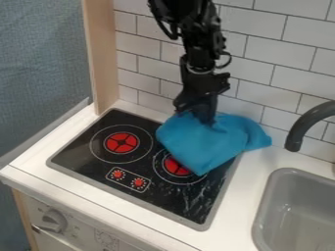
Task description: Put down the cloth from the burner
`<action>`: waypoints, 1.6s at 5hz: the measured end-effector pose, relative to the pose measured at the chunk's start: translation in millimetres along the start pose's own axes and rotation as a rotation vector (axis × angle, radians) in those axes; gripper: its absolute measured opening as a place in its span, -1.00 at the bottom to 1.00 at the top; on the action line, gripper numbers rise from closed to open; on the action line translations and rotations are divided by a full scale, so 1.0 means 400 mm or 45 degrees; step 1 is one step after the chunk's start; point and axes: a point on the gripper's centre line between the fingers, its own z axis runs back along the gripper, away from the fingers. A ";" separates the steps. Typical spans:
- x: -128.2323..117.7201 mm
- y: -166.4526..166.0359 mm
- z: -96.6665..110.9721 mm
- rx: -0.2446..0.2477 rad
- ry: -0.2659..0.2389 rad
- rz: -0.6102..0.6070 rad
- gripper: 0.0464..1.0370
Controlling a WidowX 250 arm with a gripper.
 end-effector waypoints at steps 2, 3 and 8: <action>-0.014 0.006 -0.052 0.057 0.017 0.020 -0.96; -0.013 0.009 -0.064 0.074 0.019 0.024 -0.91; -0.034 0.015 -0.026 0.029 0.059 0.079 0.94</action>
